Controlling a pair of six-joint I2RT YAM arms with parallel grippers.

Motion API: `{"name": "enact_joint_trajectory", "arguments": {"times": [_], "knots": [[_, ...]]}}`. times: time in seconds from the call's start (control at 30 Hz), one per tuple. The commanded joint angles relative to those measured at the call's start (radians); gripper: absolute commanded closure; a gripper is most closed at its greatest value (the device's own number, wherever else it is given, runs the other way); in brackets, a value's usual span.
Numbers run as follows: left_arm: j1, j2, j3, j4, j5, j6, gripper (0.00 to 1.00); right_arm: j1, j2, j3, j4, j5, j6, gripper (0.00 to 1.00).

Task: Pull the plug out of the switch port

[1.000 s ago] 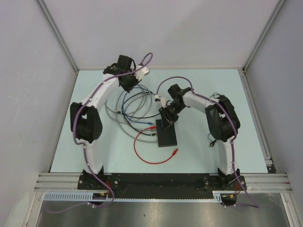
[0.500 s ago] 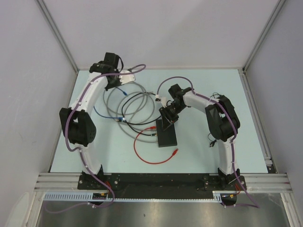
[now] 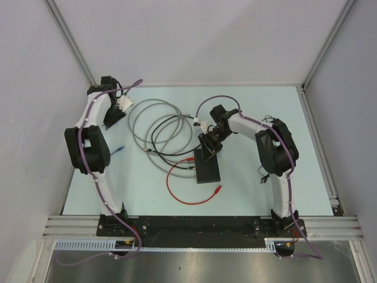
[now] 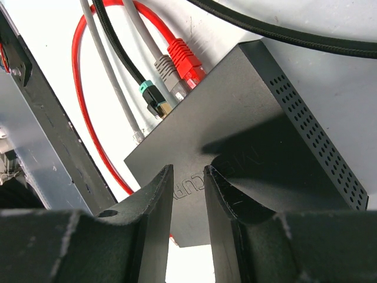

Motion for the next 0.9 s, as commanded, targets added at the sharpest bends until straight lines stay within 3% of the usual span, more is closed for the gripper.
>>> {"name": "enact_joint_trajectory", "arguments": {"times": [0.0,0.13,0.17,0.2,0.27,0.33,0.4,0.6,0.87], "knots": [[-0.151,-0.143,0.01,0.062,0.211,-0.207,0.41,-0.015,0.048,-0.035,0.085,0.178,-0.03,0.65],[-0.284,-0.192,-0.005,0.08,0.495,-0.368,0.43,-0.018,0.013,-0.048,0.117,0.184,-0.026,0.64],[-0.301,-0.197,-0.025,0.07,0.65,-0.415,0.46,-0.016,0.011,-0.048,0.119,0.184,-0.029,0.64],[-0.333,-0.194,-0.039,0.065,0.719,-0.434,0.56,-0.018,0.013,-0.047,0.116,0.186,-0.03,0.64],[-0.361,-0.185,-0.1,0.066,0.861,-0.486,0.63,-0.021,0.013,-0.047,0.108,0.186,-0.033,0.64],[-0.393,-0.165,-0.157,0.068,0.934,-0.493,0.79,-0.027,0.011,-0.048,0.091,0.184,-0.032,0.64],[-0.41,-0.151,-0.244,0.092,1.017,-0.502,0.87,-0.033,0.004,-0.058,0.085,0.181,-0.026,0.64],[-0.47,-0.131,-0.437,0.261,1.035,-0.537,0.91,-0.035,-0.059,-0.108,0.131,0.203,0.002,0.62],[-0.499,-0.044,-0.445,0.356,0.942,-0.591,0.9,-0.024,-0.075,-0.127,0.148,0.206,0.04,0.62]]}}
